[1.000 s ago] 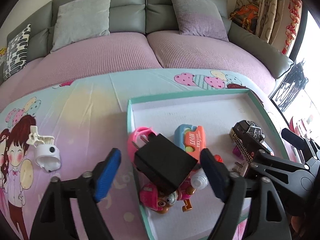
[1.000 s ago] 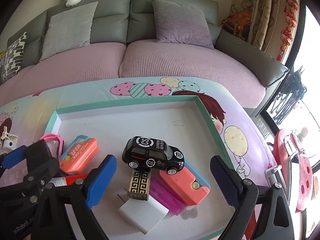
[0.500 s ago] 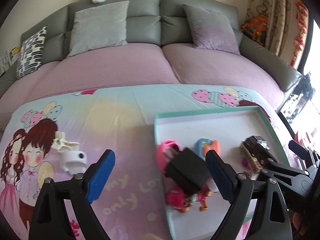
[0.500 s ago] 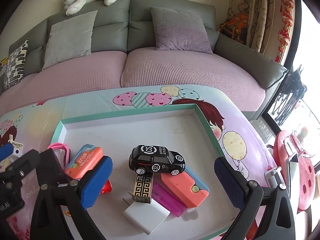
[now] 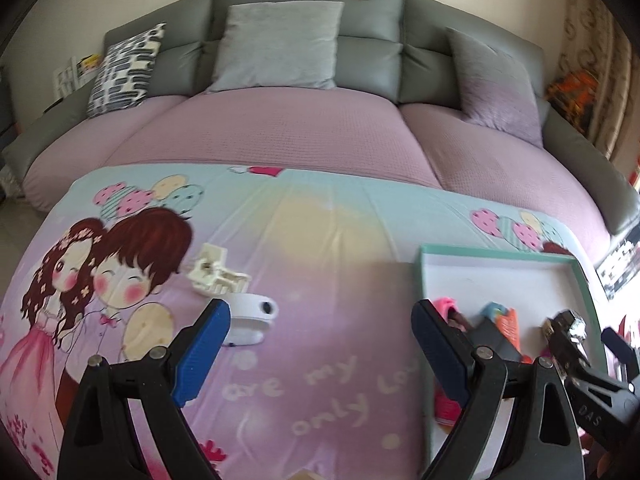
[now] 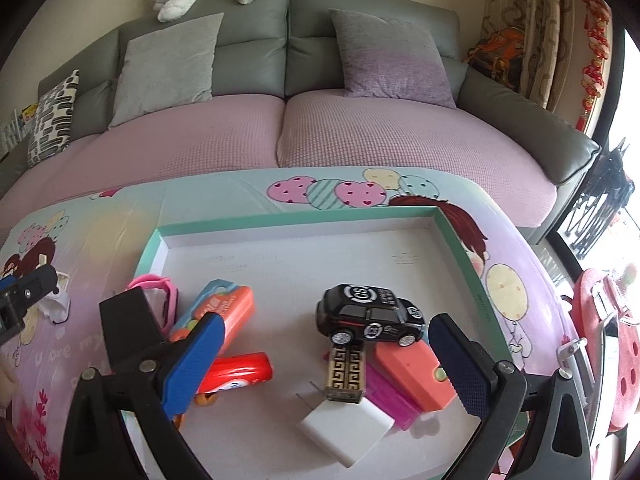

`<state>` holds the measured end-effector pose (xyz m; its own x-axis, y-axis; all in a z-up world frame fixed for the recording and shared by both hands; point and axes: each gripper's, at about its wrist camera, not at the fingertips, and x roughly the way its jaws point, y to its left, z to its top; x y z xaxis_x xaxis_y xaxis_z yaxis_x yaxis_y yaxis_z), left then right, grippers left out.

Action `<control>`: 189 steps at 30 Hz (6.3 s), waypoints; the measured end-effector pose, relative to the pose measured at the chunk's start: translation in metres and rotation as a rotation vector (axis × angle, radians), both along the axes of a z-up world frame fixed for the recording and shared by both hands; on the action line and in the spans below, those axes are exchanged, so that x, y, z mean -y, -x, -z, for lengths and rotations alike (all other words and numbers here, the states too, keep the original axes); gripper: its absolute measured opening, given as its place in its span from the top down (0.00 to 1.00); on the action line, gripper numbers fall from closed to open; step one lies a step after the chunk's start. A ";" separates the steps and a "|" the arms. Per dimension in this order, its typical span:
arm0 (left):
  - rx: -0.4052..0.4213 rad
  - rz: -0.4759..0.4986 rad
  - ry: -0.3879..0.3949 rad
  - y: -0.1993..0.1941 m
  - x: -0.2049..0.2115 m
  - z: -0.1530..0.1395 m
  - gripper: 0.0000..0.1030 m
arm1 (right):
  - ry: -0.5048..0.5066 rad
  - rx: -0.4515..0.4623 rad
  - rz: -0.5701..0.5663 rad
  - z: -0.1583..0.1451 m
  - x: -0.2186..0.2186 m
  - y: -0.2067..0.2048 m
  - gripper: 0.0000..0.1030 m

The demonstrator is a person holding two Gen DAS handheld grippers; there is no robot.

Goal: Organize rigid objects
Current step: 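Withdraw both tools toward the white smartwatch and white plastic clip, then grasp the white smartwatch with the right tool while the left tool grasps the white clip, then carry the smartwatch and clip over the tray with both tools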

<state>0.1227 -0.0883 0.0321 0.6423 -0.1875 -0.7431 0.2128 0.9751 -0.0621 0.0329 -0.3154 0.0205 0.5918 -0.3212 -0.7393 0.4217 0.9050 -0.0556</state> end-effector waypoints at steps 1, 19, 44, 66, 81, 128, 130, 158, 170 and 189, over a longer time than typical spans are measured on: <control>0.004 -0.015 0.007 -0.001 -0.005 0.000 0.09 | -0.004 0.001 -0.008 0.000 -0.002 -0.001 0.00; 0.021 -0.319 0.128 -0.020 -0.121 0.013 0.00 | -0.013 0.040 -0.184 -0.002 -0.074 -0.022 0.00; -0.138 -0.383 0.247 -0.042 -0.174 0.057 0.00 | -0.065 0.069 -0.429 0.010 -0.191 -0.090 0.00; -0.182 -0.374 0.290 -0.044 -0.171 0.059 0.00 | -0.334 -0.005 -0.489 0.048 -0.208 -0.126 0.44; -0.229 -0.193 0.268 -0.076 -0.110 0.058 0.01 | -0.291 0.007 -0.382 0.028 -0.161 -0.114 0.44; -0.065 -0.043 0.253 0.014 -0.045 -0.013 0.42 | -0.188 0.130 -0.167 -0.020 -0.067 0.017 0.44; -0.055 -0.028 0.233 0.017 -0.037 -0.015 0.42 | -0.194 0.137 -0.155 -0.019 -0.059 0.018 0.44; -0.033 0.239 0.185 0.047 0.081 -0.003 0.42 | -0.121 0.184 0.124 -0.024 0.046 0.059 0.44; -0.052 0.301 0.145 0.047 0.114 0.012 0.42 | -0.128 0.167 0.114 -0.012 0.048 0.051 0.43; -0.056 0.312 0.137 0.045 0.116 0.014 0.42 | -0.120 0.134 0.097 0.000 0.044 0.042 0.42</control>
<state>0.0775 -0.2047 0.0182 0.4969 -0.4692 -0.7300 0.4918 0.8454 -0.2086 -0.0090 -0.3597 0.0201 0.6578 -0.2957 -0.6927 0.5039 0.8563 0.1130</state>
